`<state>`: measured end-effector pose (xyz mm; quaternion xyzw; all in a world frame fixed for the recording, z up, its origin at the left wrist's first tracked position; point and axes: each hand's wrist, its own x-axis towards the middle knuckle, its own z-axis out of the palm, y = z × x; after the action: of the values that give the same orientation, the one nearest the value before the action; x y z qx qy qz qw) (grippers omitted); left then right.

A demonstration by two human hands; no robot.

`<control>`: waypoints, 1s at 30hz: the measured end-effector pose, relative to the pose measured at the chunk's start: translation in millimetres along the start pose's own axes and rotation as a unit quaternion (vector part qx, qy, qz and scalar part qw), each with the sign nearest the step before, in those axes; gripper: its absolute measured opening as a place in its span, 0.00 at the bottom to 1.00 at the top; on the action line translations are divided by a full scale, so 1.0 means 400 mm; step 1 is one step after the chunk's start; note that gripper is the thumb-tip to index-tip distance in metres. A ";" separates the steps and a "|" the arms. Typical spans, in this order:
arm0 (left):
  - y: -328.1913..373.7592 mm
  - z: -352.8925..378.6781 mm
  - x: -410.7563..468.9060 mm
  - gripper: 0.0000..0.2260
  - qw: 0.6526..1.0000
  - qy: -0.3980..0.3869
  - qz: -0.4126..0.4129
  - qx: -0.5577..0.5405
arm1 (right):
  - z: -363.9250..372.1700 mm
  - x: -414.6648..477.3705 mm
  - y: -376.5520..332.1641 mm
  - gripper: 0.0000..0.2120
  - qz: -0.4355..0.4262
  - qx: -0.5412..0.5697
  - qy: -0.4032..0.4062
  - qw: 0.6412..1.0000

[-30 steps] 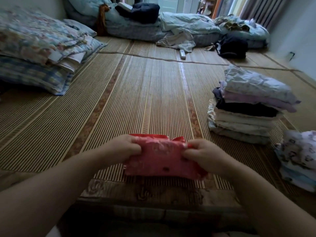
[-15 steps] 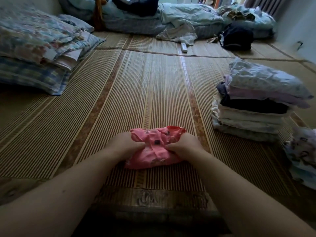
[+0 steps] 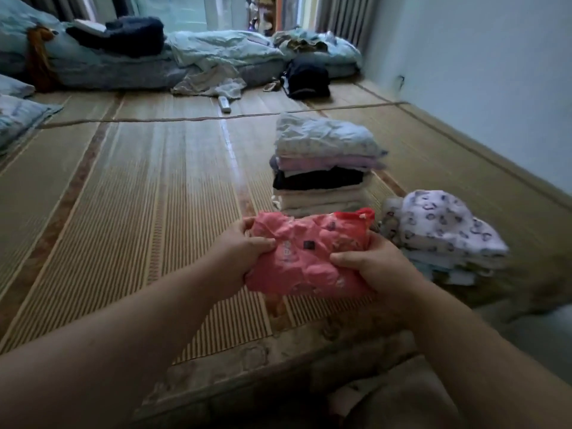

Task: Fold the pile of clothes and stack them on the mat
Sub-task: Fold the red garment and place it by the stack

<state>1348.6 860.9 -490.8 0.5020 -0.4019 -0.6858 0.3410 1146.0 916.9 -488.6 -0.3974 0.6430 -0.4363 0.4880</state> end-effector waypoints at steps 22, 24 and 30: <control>0.001 0.601 0.393 0.24 0.948 -0.141 -0.173 0.228 | -0.659 0.260 0.057 0.32 0.189 -0.156 0.068 0.967; -0.008 0.599 0.412 0.27 0.944 -0.148 -0.190 0.225 | -0.665 0.268 0.061 0.28 0.189 -0.131 0.053 0.972; -0.025 0.608 0.410 0.26 0.936 -0.146 -0.230 0.221 | -0.654 0.273 0.056 0.35 0.193 -0.091 0.007 0.977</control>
<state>1070.6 773.3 -525.6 0.5379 -0.4619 -0.7052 -0.0082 866.5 866.7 -503.0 -0.3061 0.7480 -0.2763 0.5202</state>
